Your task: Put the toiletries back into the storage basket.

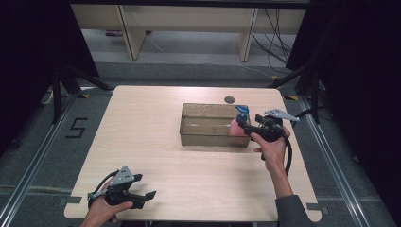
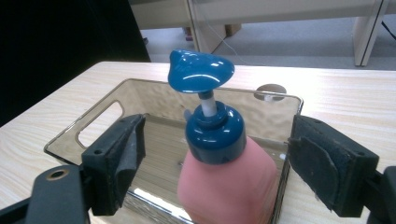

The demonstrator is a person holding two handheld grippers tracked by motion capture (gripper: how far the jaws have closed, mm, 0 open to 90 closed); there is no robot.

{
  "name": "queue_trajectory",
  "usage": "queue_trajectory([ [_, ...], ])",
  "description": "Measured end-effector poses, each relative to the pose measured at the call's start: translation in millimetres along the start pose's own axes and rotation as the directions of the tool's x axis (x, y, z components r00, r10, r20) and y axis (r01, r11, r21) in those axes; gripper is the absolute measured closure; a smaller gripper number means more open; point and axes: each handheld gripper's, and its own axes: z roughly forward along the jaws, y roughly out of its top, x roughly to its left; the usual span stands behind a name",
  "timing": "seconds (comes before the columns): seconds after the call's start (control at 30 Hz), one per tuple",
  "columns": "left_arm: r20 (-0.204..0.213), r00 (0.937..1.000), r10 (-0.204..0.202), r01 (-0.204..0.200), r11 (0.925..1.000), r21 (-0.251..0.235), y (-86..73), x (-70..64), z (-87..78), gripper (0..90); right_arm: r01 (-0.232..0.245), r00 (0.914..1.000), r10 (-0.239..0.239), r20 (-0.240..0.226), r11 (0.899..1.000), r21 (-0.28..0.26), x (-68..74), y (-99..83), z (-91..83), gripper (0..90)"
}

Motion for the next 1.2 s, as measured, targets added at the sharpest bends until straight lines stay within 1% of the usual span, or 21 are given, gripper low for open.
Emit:
queue_trajectory([
  [0.03,0.001,1.0000,0.000,0.000,1.0000,-0.001,-0.2,0.0,-0.1,14.8,0.015,0.9998,-0.015,0.013,1.000,0.000,-0.4,0.2,-1.6,19.5],
  [0.07,0.002,1.0000,0.003,-0.003,1.0000,0.000,-0.2,0.1,-0.2,14.8,-0.014,0.9999,0.014,-0.003,1.000,-0.010,1.4,-0.8,-0.7,19.4],
  [0.1,0.001,1.0000,0.001,-0.001,1.0000,0.000,0.0,0.0,-0.1,14.8,-0.013,0.9999,0.013,-0.003,1.000,-0.013,1.5,-1.2,-0.4,19.4],
  [0.2,0.001,1.0000,0.003,-0.004,1.0000,0.003,0.2,0.1,-0.4,14.8,0.023,0.9996,-0.023,0.019,1.000,-0.007,0.6,-1.9,-0.8,19.2],
  [0.27,0.001,1.0000,0.003,-0.003,1.0000,0.004,0.0,0.1,-0.5,14.8,-0.005,0.9999,0.005,0.009,1.000,0.001,3.3,-1.8,-2.8,19.0],
  [0.37,-0.001,1.0000,0.002,-0.002,1.0000,0.002,0.5,1.0,-1.4,14.8,0.006,1.0000,-0.006,-0.001,1.000,-0.007,3.4,-1.1,-4.7,18.7],
  [0.4,-0.001,1.0000,0.001,-0.001,1.0000,0.002,0.5,1.3,-1.4,14.8,-0.024,0.9997,0.024,-0.001,1.000,-0.018,5.5,-2.1,-5.3,18.6],
  [0.43,0.000,1.0000,0.000,0.000,1.0000,0.002,0.4,1.2,-1.4,14.8,-0.017,0.9998,0.017,-0.005,1.000,-0.007,5.1,-1.4,-6.8,18.4],
  [0.47,-0.003,1.0000,0.000,0.000,1.0000,0.004,0.4,1.1,-1.5,14.8,-0.008,0.9999,0.008,-0.008,1.000,-0.027,4.8,-2.0,-6.6,18.4],
  [0.5,-0.006,1.0000,-0.004,0.004,1.0000,0.002,0.1,0.5,-1.1,14.8,-0.032,0.9994,0.032,-0.009,0.999,-0.023,6.7,-2.5,-7.2,18.3],
  [0.57,-0.001,1.0000,0.004,-0.004,1.0000,0.005,0.3,0.6,-1.1,14.8,0.002,1.0000,-0.002,0.000,1.000,-0.023,5.0,-3.0,-8.4,18.3],
  [0.7,0.001,1.0000,0.010,-0.010,0.9999,0.007,0.5,0.8,-1.5,14.8,-0.017,0.9998,0.017,-0.007,1.000,0.000,9.1,-5.5,-9.6,18.3],
  [0.77,-0.002,1.0000,0.003,-0.003,1.0000,0.000,-0.1,0.1,-0.8,14.8,-0.023,0.9997,0.022,-0.012,1.000,-0.014,10.8,-7.3,-8.7,18.3],
  [0.8,-0.002,1.0000,0.009,-0.009,0.9999,0.006,0.1,0.6,-1.3,14.8,0.005,1.0000,-0.005,-0.001,1.000,-0.006,9.6,-6.3,-10.0,18.3],
  [0.87,-0.001,1.0000,0.009,-0.009,1.0000,0.005,0.7,1.1,-1.6,14.8,0.010,1.0000,-0.010,0.000,1.000,-0.009,9.7,-6.4,-10.3,18.3],
  [0.97,-0.001,1.0000,0.007,-0.007,1.0000,0.005,0.5,1.0,-1.5,14.8,-0.002,0.9999,0.002,-0.010,1.000,-0.005,11.4,-6.6,-11.6,18.3],
  [1.0,0.000,1.0000,0.010,-0.010,0.9999,0.006,0.4,1.1,-1.6,14.8,-0.028,0.9995,0.028,-0.016,1.000,-0.008,13.8,-7.5,-11.9,18.3],
  [1.07,-0.001,1.0000,0.008,-0.008,0.9999,0.006,0.5,1.0,-1.4,14.8,-0.009,0.9997,0.009,-0.024,1.000,-0.015,13.0,-8.1,-12.2,18.3],
  [1.1,-0.001,0.9999,0.011,-0.011,0.9999,0.006,0.6,1.0,-1.7,14.8,-0.026,0.9996,0.026,-0.009,1.000,0.003,15.2,-8.5,-13.9,18.3],
  [1.17,-0.005,1.0000,0.008,-0.008,1.0000,0.000,0.8,1.2,-2.1,14.8,0.012,0.9997,-0.012,-0.020,1.000,-0.017,13.8,-9.9,-13.2,18.3],
  [1.2,-0.006,1.0000,0.001,-0.001,1.0000,-0.004,0.7,1.0,-1.9,14.8,-0.022,0.9996,0.022,-0.020,1.000,-0.011,17.4,-10.2,-15.3,18.3],
])
